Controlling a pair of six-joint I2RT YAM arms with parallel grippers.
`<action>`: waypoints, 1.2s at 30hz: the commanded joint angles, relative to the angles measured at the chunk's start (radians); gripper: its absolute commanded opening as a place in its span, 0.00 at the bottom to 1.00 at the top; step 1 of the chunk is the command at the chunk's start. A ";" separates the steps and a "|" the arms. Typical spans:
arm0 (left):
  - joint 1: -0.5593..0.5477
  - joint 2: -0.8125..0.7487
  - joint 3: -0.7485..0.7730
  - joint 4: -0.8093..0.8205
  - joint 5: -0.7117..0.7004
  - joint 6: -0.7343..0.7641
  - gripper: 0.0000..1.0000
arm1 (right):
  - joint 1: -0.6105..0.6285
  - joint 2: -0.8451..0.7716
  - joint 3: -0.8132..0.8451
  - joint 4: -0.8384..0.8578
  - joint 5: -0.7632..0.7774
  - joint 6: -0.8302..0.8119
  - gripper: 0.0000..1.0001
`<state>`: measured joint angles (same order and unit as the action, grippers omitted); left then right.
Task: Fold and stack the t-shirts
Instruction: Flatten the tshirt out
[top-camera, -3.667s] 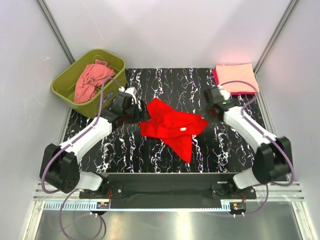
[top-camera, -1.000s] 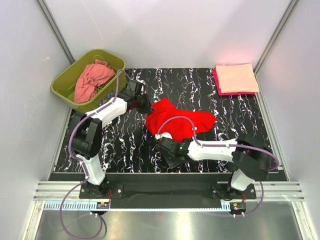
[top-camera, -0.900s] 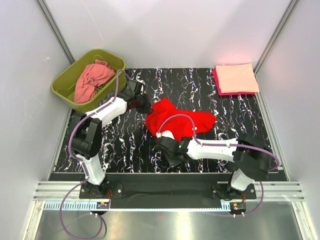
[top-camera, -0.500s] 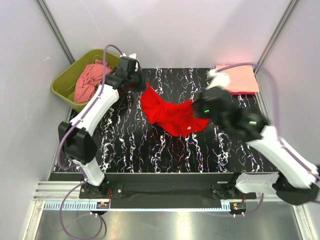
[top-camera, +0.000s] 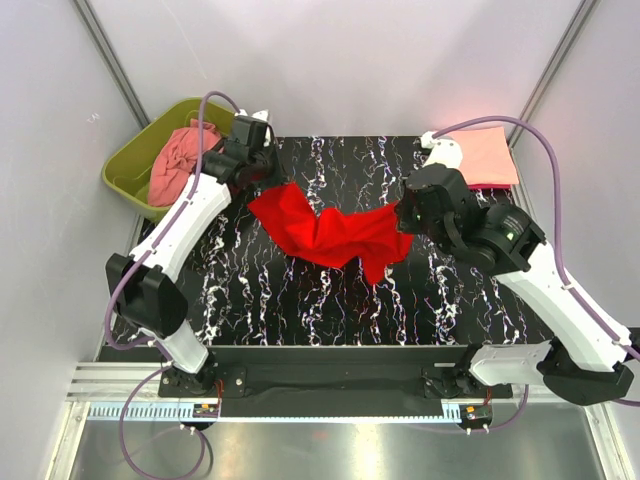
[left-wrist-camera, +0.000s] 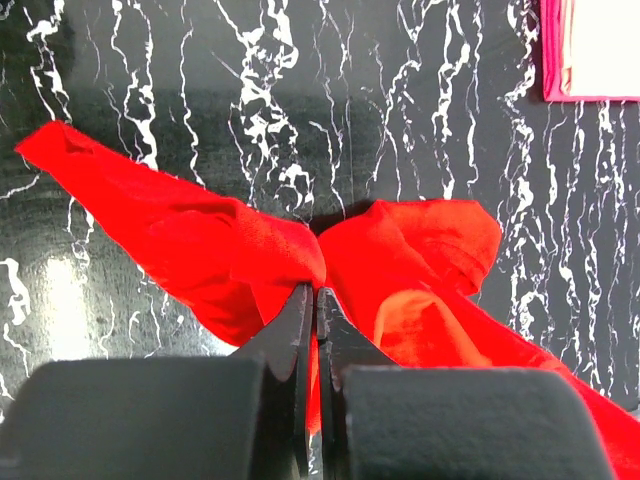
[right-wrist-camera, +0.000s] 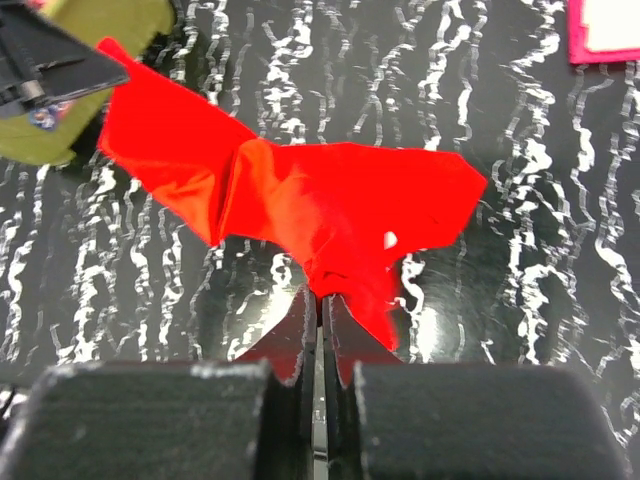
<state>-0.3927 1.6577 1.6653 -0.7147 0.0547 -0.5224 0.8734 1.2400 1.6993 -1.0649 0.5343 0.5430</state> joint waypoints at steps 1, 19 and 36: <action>-0.008 0.007 -0.016 0.044 0.020 0.012 0.00 | -0.039 -0.011 0.060 -0.047 0.110 0.040 0.00; -0.017 0.182 0.000 0.036 0.009 0.119 0.80 | -0.260 0.015 0.212 -0.207 0.334 0.037 0.00; -0.009 0.154 -0.447 0.423 0.258 0.033 0.54 | -0.260 -0.048 0.031 -0.095 0.221 -0.009 0.00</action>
<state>-0.4011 1.8267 1.2484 -0.4484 0.2272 -0.4507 0.6197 1.2179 1.7329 -1.2152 0.7639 0.5499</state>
